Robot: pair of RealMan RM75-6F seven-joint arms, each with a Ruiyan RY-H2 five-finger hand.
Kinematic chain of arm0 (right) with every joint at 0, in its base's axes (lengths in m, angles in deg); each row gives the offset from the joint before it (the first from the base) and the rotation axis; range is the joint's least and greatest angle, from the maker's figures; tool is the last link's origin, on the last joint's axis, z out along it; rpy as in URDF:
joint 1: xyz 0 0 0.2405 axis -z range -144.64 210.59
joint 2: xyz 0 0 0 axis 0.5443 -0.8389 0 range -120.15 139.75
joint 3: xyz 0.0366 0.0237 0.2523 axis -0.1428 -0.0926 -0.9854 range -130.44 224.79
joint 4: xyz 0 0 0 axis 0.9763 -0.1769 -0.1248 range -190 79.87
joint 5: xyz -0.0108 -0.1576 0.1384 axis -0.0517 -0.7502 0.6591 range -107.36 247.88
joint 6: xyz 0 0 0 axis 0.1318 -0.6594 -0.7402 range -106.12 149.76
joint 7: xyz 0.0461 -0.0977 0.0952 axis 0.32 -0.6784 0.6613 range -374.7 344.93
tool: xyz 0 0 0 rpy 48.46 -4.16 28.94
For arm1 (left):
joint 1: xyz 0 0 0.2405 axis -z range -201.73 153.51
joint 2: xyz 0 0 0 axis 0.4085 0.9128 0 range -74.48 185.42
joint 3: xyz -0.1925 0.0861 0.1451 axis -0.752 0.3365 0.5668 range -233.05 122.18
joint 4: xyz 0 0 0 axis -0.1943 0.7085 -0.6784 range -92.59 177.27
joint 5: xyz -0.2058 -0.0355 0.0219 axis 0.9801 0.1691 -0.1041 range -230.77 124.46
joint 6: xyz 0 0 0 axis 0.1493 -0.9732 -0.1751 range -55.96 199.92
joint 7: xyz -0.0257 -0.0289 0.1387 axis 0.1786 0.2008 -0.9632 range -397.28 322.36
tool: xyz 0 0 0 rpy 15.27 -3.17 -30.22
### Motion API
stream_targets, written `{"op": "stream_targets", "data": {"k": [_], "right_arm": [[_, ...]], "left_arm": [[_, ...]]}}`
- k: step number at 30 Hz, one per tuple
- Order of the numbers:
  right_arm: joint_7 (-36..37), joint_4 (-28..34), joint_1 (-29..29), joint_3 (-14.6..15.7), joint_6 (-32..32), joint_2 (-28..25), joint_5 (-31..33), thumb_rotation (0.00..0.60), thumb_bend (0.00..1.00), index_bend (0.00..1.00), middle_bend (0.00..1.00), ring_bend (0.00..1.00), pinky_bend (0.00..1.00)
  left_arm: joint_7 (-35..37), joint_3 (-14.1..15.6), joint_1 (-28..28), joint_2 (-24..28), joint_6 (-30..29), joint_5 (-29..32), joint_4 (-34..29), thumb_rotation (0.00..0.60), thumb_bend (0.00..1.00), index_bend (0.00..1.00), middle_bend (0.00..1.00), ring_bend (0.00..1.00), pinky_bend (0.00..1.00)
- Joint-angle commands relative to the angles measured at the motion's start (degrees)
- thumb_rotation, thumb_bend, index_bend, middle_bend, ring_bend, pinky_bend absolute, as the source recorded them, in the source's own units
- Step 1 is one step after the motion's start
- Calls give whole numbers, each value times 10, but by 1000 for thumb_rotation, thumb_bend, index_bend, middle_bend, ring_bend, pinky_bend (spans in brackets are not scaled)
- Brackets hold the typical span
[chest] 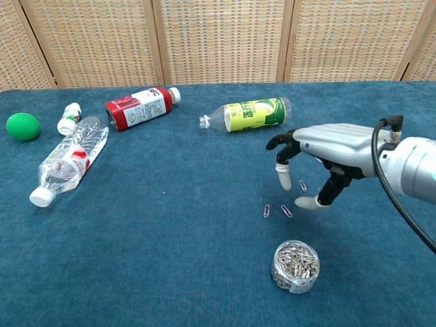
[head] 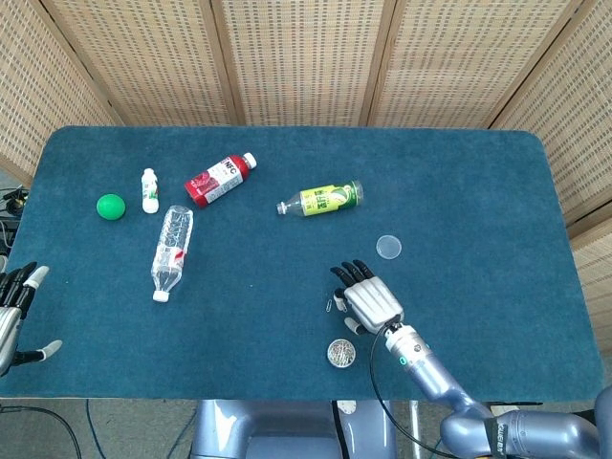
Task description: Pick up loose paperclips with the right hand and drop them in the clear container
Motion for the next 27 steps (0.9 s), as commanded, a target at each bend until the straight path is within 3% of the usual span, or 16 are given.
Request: {"op": "stream_targets", "data": {"k": [1, 12, 27], "right_arm": [[6, -28, -11, -12, 10, 17, 17, 600, 302, 489, 87, 0, 0], [-10, -114, -30, -34, 12, 60, 88, 600, 302, 489, 87, 0, 0], [-6, -205, -21, -28, 8, 84, 123, 600, 302, 489, 87, 0, 0]], "left_arm": [[1, -1, 1, 0, 1, 1, 1, 600, 0, 0, 0, 0, 0], [9, -5, 5, 1, 13, 15, 6, 600, 0, 0, 0, 0, 0], [7, -7, 9, -1, 21, 24, 6, 600, 0, 0, 0, 0, 0]]}}
